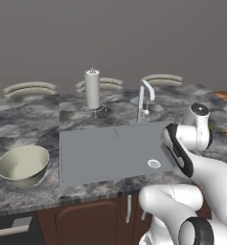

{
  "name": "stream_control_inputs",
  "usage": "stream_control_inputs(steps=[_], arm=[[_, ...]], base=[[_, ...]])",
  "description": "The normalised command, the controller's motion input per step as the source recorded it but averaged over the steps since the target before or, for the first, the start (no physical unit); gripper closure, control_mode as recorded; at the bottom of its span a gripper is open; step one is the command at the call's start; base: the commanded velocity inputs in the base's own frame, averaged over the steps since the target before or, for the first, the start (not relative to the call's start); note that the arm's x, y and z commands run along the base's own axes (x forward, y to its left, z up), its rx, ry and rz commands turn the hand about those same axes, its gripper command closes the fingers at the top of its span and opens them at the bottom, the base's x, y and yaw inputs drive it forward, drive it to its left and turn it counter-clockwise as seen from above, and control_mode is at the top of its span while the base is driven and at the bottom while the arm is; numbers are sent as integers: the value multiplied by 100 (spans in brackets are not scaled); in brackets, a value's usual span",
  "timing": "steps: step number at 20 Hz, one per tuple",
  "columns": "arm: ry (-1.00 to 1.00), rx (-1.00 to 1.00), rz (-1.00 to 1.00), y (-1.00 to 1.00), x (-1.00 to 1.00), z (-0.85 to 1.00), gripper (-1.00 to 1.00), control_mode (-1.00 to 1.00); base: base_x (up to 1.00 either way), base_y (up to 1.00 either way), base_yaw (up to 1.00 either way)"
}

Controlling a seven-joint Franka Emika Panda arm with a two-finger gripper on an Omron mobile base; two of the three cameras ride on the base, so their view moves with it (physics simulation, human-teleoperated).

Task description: There is a mixed pile of frozen fruits and vegetables on the counter. Locate all the frozen vegetables and place the items in a bowl on the counter. Take all the frozen fruits and defrost them in a running sink.

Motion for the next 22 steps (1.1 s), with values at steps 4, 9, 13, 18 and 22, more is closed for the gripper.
stream_control_inputs(steps=[4,9,13,18,22], arm=[[0,0,0,3,5,-19,100,-100],[0,0,0,10,6,-15,100,-100],[0,0,1,6,5,-12,100,-100],[0,0,6,4,7,-11,100,-100],[0,0,10,11,11,-11,100,-100]], base=[[0,0,0],[0,0,0],[0,0,0],[0,0,0],[0,0,0]])
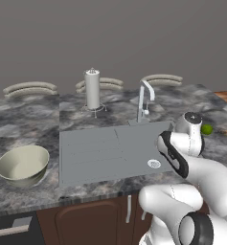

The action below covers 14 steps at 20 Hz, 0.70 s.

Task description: There is a mixed pile of frozen fruits and vegetables on the counter. Locate all the frozen vegetables and place the items in a bowl on the counter. Take all the frozen fruits and defrost them in a running sink.

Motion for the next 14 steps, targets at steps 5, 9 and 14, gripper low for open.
stream_control_inputs(steps=[5,9,14], arm=[[0,0,8,9,14,-9,100,-100],[0,0,3,10,25,-13,100,-100],[4,0,0,5,25,-18,100,-100]], base=[[0,0,0],[0,0,0],[0,0,0]])
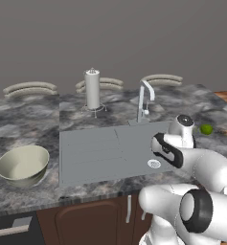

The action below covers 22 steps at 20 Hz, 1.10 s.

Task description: There is a mixed pile of frozen fruits and vegetables on the counter. Locate all the frozen vegetables and place the items in a bowl on the counter. Take all the frozen fruits and defrost them in a running sink.

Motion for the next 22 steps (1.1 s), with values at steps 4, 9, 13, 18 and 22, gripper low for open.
stream_control_inputs(steps=[4,9,13,18,22], arm=[[5,0,0,0,14,-18,100,-100],[2,0,0,0,1,-24,100,-100],[0,0,0,0,0,-30,100,-100],[0,0,0,0,0,-33,100,-100],[0,0,0,0,1,-26,100,-100]], base=[[0,0,0],[0,0,0],[0,0,0],[0,0,0],[0,0,0]])
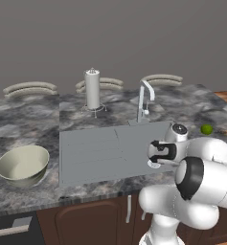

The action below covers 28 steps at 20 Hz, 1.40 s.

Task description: There is a mixed pile of frozen fruits and vegetables on the counter. Locate all the frozen vegetables and place the items in a bowl on the counter. Take all the frozen fruits and defrost them in a running sink.

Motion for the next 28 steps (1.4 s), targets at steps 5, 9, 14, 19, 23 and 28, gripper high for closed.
stream_control_inputs(steps=[5,9,14,19,23,28], arm=[[0,0,0,0,4,-17,100,-100],[0,0,0,0,6,-12,100,-100],[0,0,0,0,3,-17,100,-100],[0,0,0,1,6,-21,100,-100],[0,0,0,3,6,-23,100,-100],[0,0,0,1,7,-19,100,-100]], base=[[0,0,0],[0,0,0],[0,0,0],[0,0,0],[0,0,0],[0,0,0]])
